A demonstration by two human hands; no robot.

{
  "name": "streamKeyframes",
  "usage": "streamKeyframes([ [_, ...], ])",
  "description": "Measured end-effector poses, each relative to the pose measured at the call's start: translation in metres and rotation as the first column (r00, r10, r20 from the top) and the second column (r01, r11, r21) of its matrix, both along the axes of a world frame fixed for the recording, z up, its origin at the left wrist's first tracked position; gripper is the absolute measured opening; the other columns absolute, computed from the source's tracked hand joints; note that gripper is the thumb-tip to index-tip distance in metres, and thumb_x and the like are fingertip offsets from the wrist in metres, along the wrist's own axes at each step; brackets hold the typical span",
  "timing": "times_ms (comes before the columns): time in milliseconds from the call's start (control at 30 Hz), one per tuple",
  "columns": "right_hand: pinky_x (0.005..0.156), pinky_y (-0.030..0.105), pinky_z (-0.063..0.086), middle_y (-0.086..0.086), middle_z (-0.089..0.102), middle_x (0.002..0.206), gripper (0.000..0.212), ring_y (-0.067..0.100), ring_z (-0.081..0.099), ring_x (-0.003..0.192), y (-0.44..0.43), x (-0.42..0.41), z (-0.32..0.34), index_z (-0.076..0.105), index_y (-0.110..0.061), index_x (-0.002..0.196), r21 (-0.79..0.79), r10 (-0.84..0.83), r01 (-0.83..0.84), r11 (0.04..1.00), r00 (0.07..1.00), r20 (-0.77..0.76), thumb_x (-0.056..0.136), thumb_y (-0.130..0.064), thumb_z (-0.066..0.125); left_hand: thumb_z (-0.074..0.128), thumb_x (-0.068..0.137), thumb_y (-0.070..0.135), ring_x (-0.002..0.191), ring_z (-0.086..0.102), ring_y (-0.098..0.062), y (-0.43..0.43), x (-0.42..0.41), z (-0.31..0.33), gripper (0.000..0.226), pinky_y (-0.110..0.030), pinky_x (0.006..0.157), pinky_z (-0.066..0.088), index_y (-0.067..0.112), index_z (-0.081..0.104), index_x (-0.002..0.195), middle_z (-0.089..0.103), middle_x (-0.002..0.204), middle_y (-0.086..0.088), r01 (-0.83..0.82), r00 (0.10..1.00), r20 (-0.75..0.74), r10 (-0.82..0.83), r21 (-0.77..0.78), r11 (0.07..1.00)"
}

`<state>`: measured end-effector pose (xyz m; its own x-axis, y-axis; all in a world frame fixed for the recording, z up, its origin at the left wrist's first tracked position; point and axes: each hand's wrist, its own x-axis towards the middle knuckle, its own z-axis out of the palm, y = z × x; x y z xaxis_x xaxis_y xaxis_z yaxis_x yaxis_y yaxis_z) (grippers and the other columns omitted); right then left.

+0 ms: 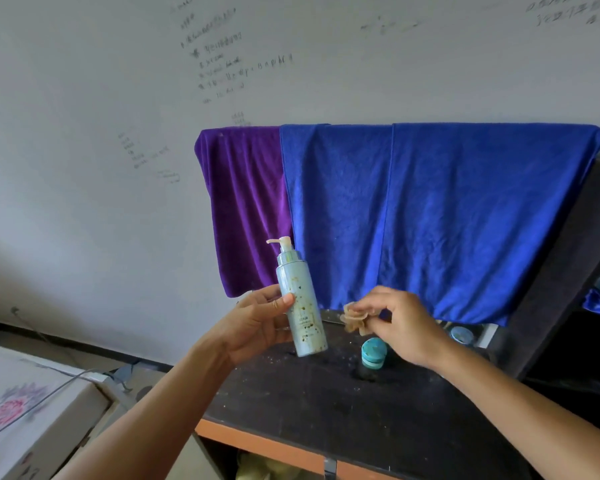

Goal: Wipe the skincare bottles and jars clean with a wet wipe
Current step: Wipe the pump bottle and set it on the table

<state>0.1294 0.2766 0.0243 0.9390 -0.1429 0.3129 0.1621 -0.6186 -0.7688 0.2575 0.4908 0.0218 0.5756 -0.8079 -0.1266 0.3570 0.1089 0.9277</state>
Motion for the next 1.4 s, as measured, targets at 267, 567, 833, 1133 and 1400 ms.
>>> streamKeyframes([
  [267,0.078,0.019,0.053,-0.004,0.063,0.096,0.030,0.007,0.068,0.082,0.028,0.028,0.047,0.069,-0.020,0.107,0.074,0.010,-0.025,0.997,0.980,0.201,0.085,-0.001,0.064,0.088,0.061,0.034,0.101,0.065,-0.035,-0.022,-0.018,-0.004,0.088,-0.051,0.087,0.053,-0.009,0.049,0.126,0.064,0.113,-0.022,0.134,0.990,0.047,-0.135,0.025,0.991],
  [567,0.069,0.020,0.053,0.004,0.066,0.087,0.033,0.012,0.067,0.070,0.015,-0.006,0.010,0.074,-0.018,0.090,0.230,0.058,-0.054,0.972,0.998,-0.008,0.082,0.011,0.061,0.078,0.071,0.036,0.101,0.064,-0.039,-0.003,-0.007,-0.008,0.064,-0.058,0.092,0.048,0.006,0.052,0.120,0.065,0.111,-0.023,-0.049,0.995,-0.089,0.051,0.015,0.999],
  [833,0.074,0.030,0.057,0.010,0.071,0.080,0.024,0.008,0.066,0.066,0.016,0.011,0.022,0.072,-0.020,0.100,0.286,-0.032,0.014,0.958,0.998,0.058,0.085,-0.004,0.064,0.062,0.080,0.028,0.093,0.064,-0.031,-0.018,-0.028,-0.012,0.055,-0.053,0.095,0.045,0.006,0.050,0.129,0.059,0.107,-0.019,0.083,0.978,-0.196,-0.067,0.073,0.994],
  [1133,0.075,0.022,0.055,-0.007,0.060,0.093,0.038,0.007,0.065,0.081,0.026,0.009,0.007,0.071,-0.022,0.106,-0.078,0.065,-0.051,0.996,0.979,0.191,0.083,0.007,0.061,0.069,0.083,0.019,0.117,0.051,-0.043,-0.008,-0.016,-0.009,0.061,-0.061,0.099,0.042,0.004,0.043,0.137,0.051,0.129,-0.026,0.135,0.991,-0.018,-0.135,-0.004,0.991],
  [1400,0.072,0.029,0.056,-0.007,0.067,0.092,0.031,0.011,0.069,0.073,0.018,0.011,0.021,0.073,-0.017,0.097,0.107,-0.024,-0.003,0.994,0.968,0.250,0.081,0.008,0.064,0.081,0.073,0.028,0.118,0.051,-0.046,-0.003,-0.012,-0.008,0.073,-0.057,0.095,0.046,0.006,0.048,0.134,0.056,0.127,-0.023,0.113,0.994,0.010,-0.113,-0.016,0.993],
])
